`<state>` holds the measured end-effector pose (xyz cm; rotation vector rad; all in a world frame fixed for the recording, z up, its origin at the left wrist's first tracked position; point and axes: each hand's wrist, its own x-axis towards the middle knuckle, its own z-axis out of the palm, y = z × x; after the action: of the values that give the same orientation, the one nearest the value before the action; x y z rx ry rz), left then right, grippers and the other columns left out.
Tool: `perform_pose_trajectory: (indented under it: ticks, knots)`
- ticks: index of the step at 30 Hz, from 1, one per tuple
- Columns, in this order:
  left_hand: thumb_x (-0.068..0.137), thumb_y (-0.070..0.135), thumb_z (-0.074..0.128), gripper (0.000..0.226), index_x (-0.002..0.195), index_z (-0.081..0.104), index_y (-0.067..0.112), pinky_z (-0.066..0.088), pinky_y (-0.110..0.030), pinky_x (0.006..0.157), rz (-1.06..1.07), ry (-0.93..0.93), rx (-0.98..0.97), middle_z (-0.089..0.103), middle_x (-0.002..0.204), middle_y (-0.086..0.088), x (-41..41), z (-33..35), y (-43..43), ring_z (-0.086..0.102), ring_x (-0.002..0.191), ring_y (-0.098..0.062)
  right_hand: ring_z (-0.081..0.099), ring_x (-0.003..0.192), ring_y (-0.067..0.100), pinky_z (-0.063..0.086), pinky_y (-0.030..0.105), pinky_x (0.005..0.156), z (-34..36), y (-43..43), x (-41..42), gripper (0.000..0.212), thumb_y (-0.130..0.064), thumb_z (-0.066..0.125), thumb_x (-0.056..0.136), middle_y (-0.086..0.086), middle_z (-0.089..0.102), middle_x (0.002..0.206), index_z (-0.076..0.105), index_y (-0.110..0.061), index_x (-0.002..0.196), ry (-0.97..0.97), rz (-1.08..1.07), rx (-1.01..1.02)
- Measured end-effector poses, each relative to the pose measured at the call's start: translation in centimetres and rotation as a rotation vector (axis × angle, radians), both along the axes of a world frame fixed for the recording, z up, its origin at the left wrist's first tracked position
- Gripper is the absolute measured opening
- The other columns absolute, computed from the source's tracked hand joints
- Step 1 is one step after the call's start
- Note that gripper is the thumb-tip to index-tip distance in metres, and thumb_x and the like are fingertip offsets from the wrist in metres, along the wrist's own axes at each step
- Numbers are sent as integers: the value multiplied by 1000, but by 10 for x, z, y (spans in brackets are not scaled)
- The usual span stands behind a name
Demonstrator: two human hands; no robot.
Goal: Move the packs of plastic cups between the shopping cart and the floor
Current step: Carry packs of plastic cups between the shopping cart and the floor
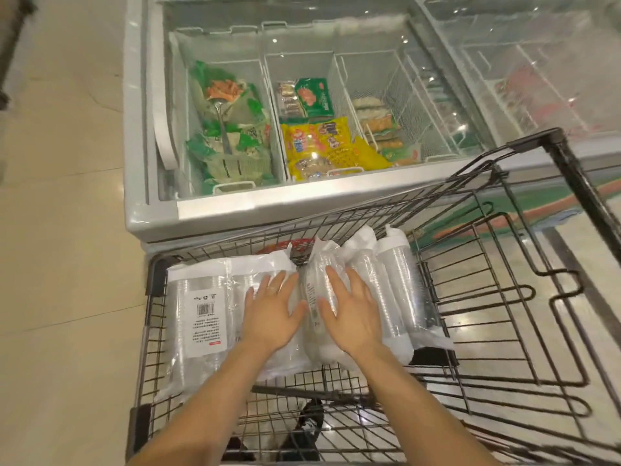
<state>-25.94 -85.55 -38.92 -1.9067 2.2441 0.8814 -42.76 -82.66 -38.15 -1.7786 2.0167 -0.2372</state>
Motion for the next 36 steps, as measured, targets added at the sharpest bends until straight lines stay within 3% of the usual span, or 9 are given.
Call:
perform_pose_trajectory:
  ticks: [5,9,13,18,21,26,31,36]
  knots:
    - [77,71,3,88,154,23,33,7,-48,119,51,-2,-221,21,162,2,14,79,-21,11,150,-23,16,148,28,18,44,117,78,-30,13,68,-59,25,92,9,21,161,22,-32,154,-11,27,-135]
    - [82,70,9,84,154,24,31,7,-49,119,117,-50,-410,25,161,1,37,163,-37,15,149,-24,14,148,29,19,47,118,152,-60,32,64,-55,38,96,8,20,161,24,-31,154,-25,80,-286]
    - [89,63,26,70,153,27,33,8,-51,119,197,-123,-579,27,160,1,75,240,-45,16,149,-25,14,148,29,19,49,118,225,-85,61,65,-56,38,96,8,22,160,23,-32,154,16,170,-419]
    - [83,68,16,79,149,36,31,13,-55,116,295,-232,-740,36,156,-2,140,320,-28,25,146,-28,23,145,36,24,51,114,303,-93,110,66,-62,32,92,11,29,157,35,-29,150,100,299,-561]
    - [83,67,17,79,148,39,29,16,-55,116,351,-286,-831,38,155,-4,177,360,-4,27,145,-29,25,144,37,24,51,113,344,-85,145,70,-63,31,88,12,30,157,39,-28,148,114,360,-637]
    - [87,66,21,74,152,29,32,13,-53,118,437,-369,-905,29,159,-1,244,408,54,18,149,-26,27,143,39,27,51,111,397,-49,212,71,-64,28,87,13,33,156,42,-28,146,94,455,-781]
    - [86,67,19,75,151,33,31,16,-55,116,540,-440,-963,34,157,-2,325,438,134,23,147,-28,10,149,34,16,49,118,431,8,296,71,-68,24,89,7,13,163,22,-36,153,105,576,-786]
    - [87,67,22,74,150,35,30,18,-55,115,655,-500,-969,36,156,-2,413,452,231,26,146,-29,10,149,33,15,49,117,452,83,389,71,-66,28,88,5,14,163,24,-36,153,31,696,-819]
